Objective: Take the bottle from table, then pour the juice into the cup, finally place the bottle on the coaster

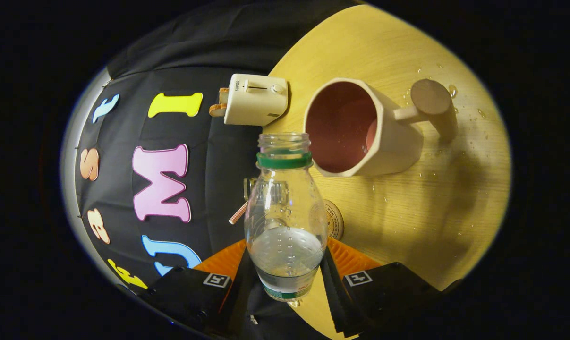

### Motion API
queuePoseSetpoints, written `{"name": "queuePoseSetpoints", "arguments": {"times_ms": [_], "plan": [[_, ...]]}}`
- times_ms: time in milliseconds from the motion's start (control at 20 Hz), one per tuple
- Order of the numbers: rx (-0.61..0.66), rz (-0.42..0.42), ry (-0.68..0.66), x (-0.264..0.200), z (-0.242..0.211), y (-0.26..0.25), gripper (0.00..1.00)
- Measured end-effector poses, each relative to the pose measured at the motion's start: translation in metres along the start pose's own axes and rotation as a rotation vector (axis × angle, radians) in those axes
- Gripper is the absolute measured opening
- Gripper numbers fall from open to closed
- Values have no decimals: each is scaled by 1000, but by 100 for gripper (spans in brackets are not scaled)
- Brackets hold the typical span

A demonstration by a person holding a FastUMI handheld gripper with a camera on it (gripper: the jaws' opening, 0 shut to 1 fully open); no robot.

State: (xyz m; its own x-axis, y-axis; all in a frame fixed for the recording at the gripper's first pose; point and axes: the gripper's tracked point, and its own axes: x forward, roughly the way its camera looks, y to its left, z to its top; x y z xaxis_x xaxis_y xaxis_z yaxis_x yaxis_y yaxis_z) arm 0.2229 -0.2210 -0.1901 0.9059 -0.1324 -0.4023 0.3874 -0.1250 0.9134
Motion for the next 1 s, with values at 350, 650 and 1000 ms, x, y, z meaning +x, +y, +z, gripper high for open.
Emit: {"name": "queuePoseSetpoints", "arguments": {"times_ms": [350,650,1000], "plan": [[135,19,-2,6,2,8,73],[231,17,6,13,2,10,73],[321,30,15,12,3,13,73]]}}
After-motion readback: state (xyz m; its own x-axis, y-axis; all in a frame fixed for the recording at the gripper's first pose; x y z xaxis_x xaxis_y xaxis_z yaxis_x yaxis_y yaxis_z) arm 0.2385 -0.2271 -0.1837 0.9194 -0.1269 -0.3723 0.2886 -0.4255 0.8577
